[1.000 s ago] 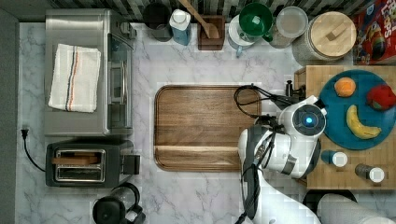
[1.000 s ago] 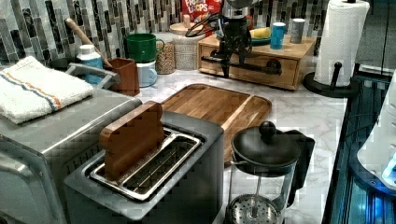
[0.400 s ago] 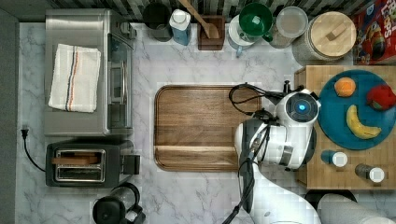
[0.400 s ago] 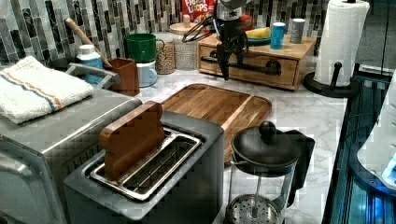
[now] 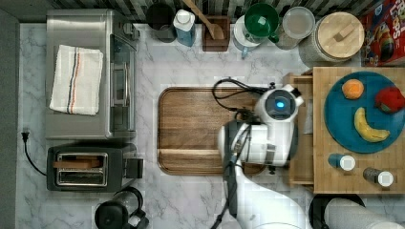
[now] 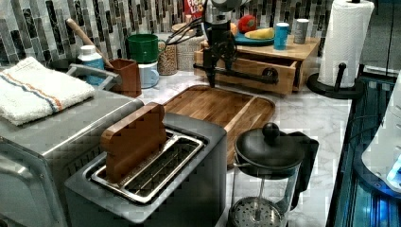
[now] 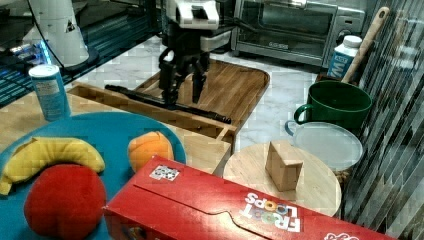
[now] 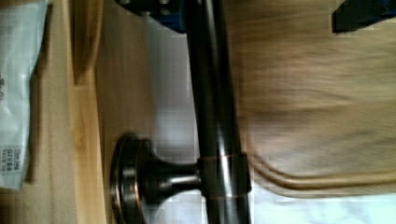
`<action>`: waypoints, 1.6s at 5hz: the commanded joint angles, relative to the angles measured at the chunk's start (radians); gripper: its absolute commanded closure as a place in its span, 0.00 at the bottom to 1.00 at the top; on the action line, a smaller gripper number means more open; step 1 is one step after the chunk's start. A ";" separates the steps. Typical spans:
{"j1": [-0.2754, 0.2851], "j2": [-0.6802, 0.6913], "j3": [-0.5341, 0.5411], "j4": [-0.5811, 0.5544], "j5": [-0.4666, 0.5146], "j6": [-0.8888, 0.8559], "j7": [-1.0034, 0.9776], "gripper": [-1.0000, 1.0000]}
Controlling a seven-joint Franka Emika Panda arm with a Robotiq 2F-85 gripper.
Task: Open the drawer.
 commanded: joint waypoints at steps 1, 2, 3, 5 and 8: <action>0.160 -0.013 0.171 0.067 0.075 -0.165 0.128 0.00; 0.157 -0.015 0.181 0.077 0.097 -0.201 0.161 0.00; 0.172 0.000 0.179 0.098 0.108 -0.210 0.205 0.00; 0.182 -0.006 0.177 0.078 0.104 -0.166 0.258 0.00; 0.175 -0.005 0.184 0.078 0.101 -0.166 0.261 0.00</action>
